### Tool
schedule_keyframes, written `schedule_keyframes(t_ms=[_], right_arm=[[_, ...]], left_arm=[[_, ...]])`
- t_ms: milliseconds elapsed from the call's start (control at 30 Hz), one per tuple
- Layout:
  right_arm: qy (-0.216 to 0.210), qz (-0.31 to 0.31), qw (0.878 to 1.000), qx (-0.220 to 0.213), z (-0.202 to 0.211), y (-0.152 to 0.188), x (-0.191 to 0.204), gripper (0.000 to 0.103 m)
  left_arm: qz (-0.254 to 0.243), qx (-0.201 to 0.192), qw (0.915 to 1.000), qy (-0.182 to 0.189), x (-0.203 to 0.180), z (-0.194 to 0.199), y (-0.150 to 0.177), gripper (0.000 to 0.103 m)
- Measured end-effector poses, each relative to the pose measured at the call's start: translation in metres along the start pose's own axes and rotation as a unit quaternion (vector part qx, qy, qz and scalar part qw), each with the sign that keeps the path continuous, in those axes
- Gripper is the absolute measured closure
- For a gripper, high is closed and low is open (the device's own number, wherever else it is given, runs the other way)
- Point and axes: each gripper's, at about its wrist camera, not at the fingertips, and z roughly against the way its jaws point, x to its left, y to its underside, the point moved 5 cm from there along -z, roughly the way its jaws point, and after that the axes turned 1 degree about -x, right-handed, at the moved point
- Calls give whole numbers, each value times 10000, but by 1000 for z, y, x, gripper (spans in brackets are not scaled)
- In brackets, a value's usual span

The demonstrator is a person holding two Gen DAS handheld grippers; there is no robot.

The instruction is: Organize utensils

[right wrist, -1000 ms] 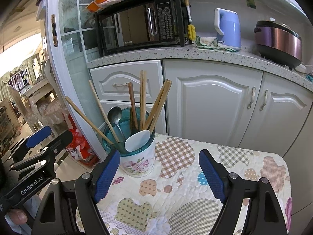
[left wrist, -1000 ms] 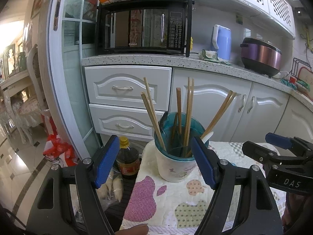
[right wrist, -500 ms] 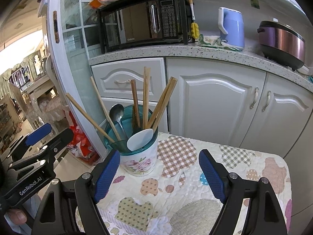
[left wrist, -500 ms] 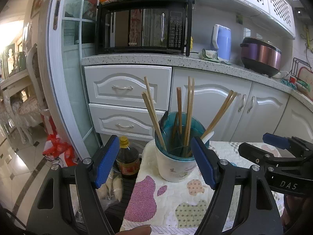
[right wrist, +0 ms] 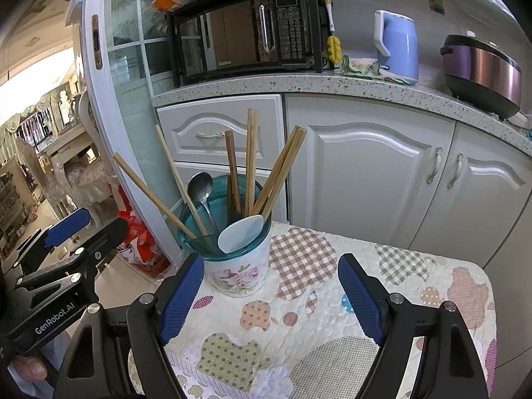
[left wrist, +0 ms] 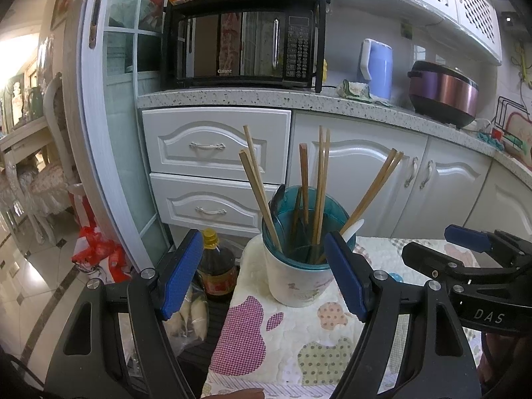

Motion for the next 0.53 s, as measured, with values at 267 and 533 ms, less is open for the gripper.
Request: schedule_keyframes(t_ms=[267,533], right_arm=[[0,-2,10000,47,-2,2,0,22],[37,11,10000,81,-3,6,-6,22]], left_arm=[[6,6,10000,7,0,0,0,27],[-88,27,9999,100,-7,-3,5,27]])
